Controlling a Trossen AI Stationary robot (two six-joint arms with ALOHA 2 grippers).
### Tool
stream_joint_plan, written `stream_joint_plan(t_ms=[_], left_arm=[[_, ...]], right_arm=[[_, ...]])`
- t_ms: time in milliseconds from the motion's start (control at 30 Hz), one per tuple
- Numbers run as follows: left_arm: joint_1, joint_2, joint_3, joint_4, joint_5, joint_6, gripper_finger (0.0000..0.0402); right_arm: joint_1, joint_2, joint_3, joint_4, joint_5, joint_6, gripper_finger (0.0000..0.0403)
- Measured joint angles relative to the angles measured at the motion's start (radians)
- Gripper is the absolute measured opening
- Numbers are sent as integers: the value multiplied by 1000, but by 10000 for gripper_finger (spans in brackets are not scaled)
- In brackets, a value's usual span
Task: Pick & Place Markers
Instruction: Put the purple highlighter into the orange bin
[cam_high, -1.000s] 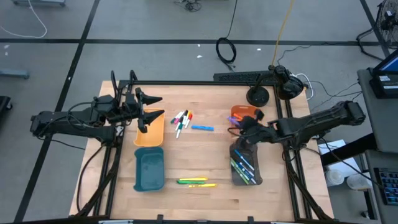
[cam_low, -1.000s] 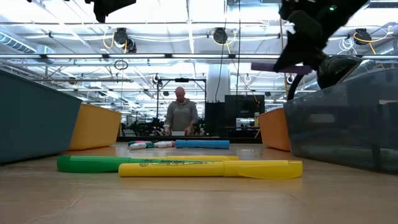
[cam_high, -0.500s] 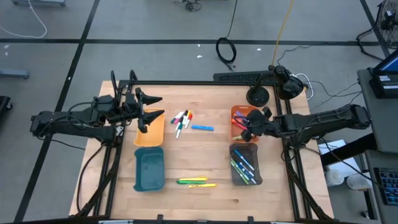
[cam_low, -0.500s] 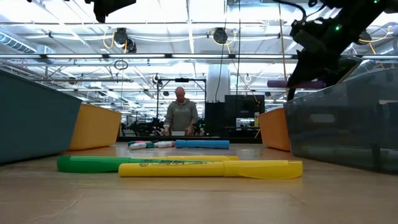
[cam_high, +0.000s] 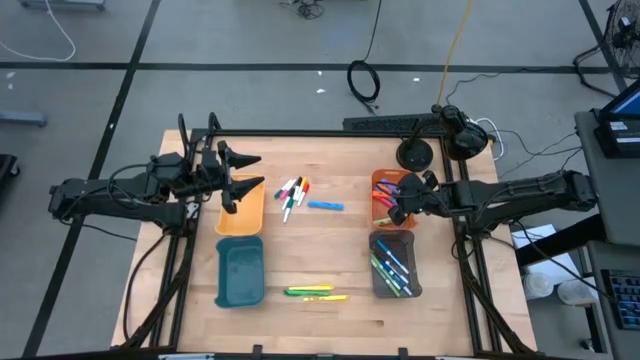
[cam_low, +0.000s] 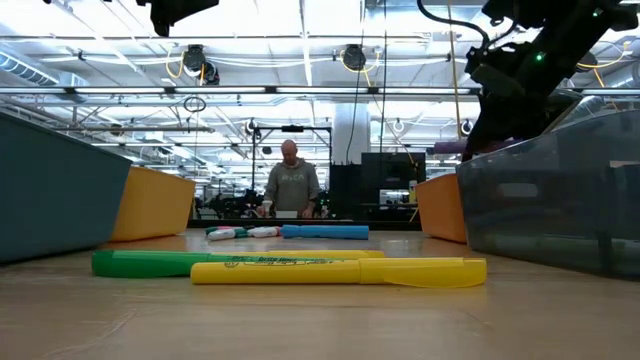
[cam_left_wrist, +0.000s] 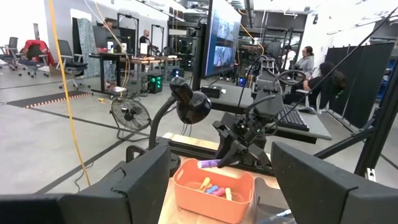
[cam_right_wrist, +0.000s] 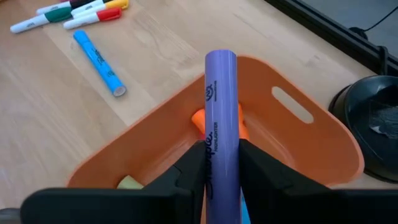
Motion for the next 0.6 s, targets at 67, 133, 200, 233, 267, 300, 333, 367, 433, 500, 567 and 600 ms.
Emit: stream_joint_plan(t_ms=[67,133,200,233,267,300,333,367,433,500,567,600], left_arm=[[0,0,0,0,0,0,282],[0,0,0,0,0,0,282],[0,0,0,0,0,0,282],[0,0,0,0,0,0,282],[0,0,0,0,0,0,282],[0,0,0,0,0,0,282],[0,0,0,0,0,0,282],[0,0,0,0,0,0,282],[0,0,0,0,0,0,282],[0,0,0,0,0,0,282],[0,0,0,0,0,0,282],[0,0,0,0,0,0,282]], right_arm=[[0,0,0,0,0,-5,75],[0,0,0,0,0,-5,75],[0,0,0,0,0,-6,75],[0,0,0,0,0,-5,75],[0,0,0,0,0,-6,75],[0,0,0,0,0,-7,75],[0,0,0,1,0,-14,75],[0,0,0,1,0,-21,75],[1,0,0,1,0,-24,75],[1,0,0,1,0,-24,75],[1,0,0,1,0,-24,75],[1,0,0,1,-1,-26,75]])
